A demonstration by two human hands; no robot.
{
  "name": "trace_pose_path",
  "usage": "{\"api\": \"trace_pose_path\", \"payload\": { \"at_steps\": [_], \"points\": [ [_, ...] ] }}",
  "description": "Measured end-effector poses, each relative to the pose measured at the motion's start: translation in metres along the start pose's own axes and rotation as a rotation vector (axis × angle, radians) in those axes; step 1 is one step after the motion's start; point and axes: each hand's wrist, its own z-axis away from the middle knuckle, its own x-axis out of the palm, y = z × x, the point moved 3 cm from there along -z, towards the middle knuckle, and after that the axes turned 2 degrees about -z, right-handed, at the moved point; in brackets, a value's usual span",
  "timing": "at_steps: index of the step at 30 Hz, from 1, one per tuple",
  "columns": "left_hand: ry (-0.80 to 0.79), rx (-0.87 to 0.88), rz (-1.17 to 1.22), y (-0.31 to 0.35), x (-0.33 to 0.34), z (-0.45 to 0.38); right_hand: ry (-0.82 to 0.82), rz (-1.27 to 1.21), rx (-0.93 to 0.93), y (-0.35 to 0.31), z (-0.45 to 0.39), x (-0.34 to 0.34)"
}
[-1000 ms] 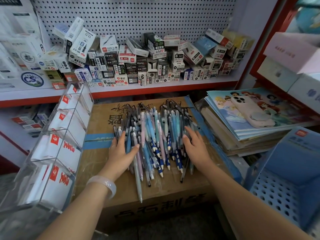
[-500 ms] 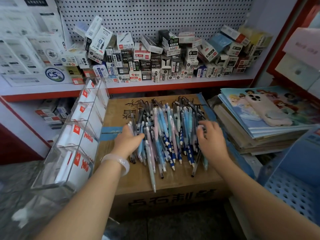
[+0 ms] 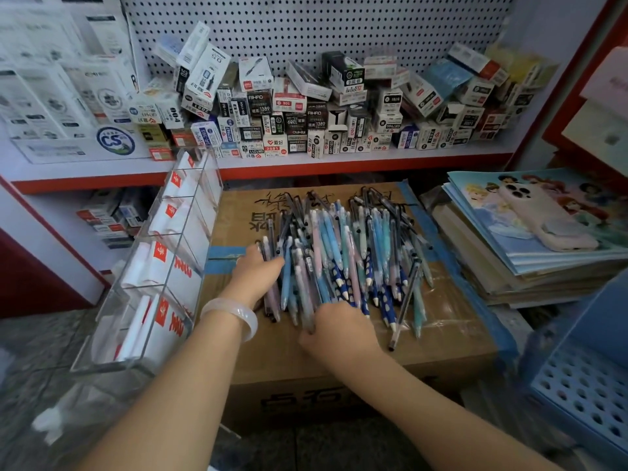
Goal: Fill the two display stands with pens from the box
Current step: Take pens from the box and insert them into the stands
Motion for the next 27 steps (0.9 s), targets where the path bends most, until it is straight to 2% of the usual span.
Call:
{"api": "trace_pose_path", "payload": {
  "at_steps": [3,8,12,15,27],
  "points": [
    [0.023,0.015,-0.009,-0.001,0.0,-0.002,0.115,-0.087,0.031,-0.002,-0.022,-0.02],
    [0.062,0.044,-0.022,-0.003,0.004,-0.001,0.289,-0.068,-0.026,-0.011,-0.055,-0.022],
    [0.057,-0.014,-0.108,0.004,0.006,0.0,0.408,-0.12,-0.068,-0.001,-0.048,-0.018],
    [0.066,-0.06,-0.265,0.009,0.01,-0.004,0.462,-0.171,-0.076,0.012,-0.041,-0.028],
    [-0.007,-0.177,-0.292,0.025,0.002,-0.01,0.522,-0.343,-0.129,0.04,-0.028,-0.046]
  ]
}}
